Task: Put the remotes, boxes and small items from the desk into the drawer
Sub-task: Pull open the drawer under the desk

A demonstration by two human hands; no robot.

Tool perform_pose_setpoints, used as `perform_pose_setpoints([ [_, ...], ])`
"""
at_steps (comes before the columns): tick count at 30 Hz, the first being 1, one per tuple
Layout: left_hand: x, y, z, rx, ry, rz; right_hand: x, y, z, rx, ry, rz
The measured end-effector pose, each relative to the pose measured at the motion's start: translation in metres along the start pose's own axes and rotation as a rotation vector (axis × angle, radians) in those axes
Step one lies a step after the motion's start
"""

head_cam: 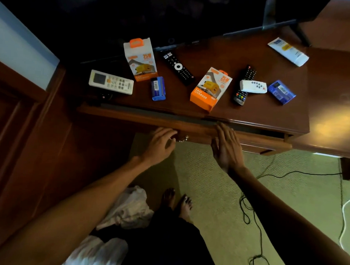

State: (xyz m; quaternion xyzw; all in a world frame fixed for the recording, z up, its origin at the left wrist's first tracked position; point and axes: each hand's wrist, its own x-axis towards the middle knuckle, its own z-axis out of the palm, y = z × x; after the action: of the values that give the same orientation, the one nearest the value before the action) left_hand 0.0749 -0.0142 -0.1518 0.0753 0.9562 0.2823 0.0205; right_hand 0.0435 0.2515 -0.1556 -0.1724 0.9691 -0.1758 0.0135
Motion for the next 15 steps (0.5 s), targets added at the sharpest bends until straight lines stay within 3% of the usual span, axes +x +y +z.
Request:
perform_pose_setpoints([
  [2,0.012,-0.008,-0.012,0.176,0.035,0.037,-0.002,-0.003,0.007,-0.017,-0.039,0.01],
  [6,0.016,-0.037,-0.008,0.434,-0.271,-0.044,-0.003,-0.005,0.022,-0.074,-0.167,0.065],
  [15,-0.007,-0.028,0.012,0.395,-0.199,-0.119,-0.024,-0.006,0.03,-0.104,-0.154,0.075],
])
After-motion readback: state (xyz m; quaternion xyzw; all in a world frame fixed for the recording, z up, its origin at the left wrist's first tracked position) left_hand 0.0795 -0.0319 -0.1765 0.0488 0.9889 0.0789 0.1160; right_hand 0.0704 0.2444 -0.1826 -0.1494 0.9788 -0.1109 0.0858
